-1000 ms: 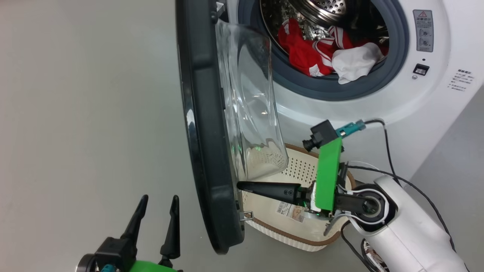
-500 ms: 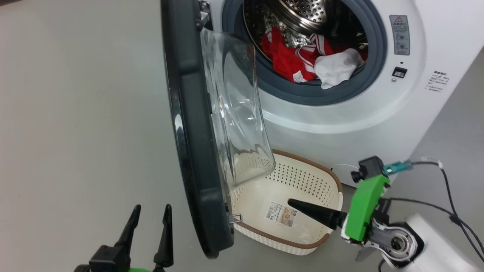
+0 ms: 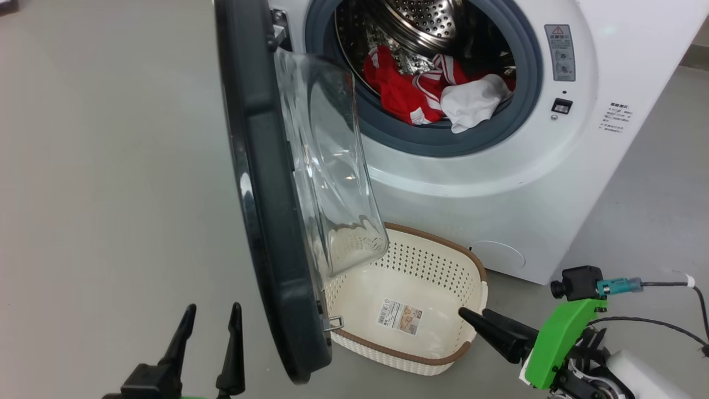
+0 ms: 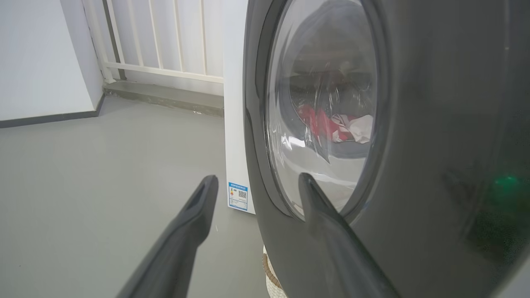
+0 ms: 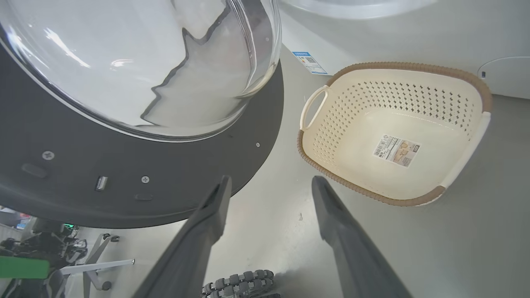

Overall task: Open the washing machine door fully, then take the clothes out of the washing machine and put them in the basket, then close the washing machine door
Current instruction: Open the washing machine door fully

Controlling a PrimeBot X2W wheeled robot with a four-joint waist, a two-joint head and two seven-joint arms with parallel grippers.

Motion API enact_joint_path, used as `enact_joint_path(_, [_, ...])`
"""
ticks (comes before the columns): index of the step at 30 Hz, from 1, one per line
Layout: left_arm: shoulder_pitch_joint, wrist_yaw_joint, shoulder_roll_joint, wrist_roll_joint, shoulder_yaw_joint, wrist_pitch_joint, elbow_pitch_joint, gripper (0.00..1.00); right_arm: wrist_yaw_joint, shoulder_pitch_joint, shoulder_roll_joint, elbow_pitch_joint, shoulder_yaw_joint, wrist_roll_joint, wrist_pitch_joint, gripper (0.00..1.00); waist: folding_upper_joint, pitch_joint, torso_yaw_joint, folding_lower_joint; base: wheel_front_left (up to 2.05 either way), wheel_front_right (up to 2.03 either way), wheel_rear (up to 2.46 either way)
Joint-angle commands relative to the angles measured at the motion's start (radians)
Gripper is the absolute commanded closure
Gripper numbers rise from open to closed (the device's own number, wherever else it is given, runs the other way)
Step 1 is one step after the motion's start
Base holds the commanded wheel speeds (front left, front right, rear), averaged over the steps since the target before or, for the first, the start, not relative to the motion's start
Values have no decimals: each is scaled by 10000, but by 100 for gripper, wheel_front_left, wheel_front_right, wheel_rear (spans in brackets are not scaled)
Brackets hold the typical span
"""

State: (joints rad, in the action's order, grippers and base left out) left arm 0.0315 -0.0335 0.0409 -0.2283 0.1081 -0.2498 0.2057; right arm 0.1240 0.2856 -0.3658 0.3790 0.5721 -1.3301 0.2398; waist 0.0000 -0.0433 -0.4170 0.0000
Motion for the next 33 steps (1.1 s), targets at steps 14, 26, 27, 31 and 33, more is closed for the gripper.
enact_joint_path(14, [26, 74, 93, 170, -453, -120, -172, 0, 67, 303, -802, 1138, 1744, 1957, -4260, 0, 0, -15, 128, 0, 0, 0, 0])
enact_joint_path(26, [21, 40, 93, 155, -498, -120, -157, 0, 67, 147, -385, 1560, 265, 4533, -5011, 0, 0, -43, 141, 0, 0, 0, 0])
enact_joint_path(27, [23, 40, 93, 156, -498, -120, -156, 0, 67, 23, -287, 1462, -29, 4878, -5012, 0, 0, -40, 138, 0, 0, 0, 0])
enact_joint_path(31, [32, 41, 93, 162, -491, -120, -160, 0, 67, -515, 115, 977, -1195, 6278, -5013, 0, 0, -38, 118, 0, 0, 0, 0])
enact_joint_path(33, [41, 37, 93, 165, -491, -120, -174, 0, 67, -785, 331, 669, -1760, 6942, -5014, 0, 0, -53, 110, 0, 0, 0, 0])
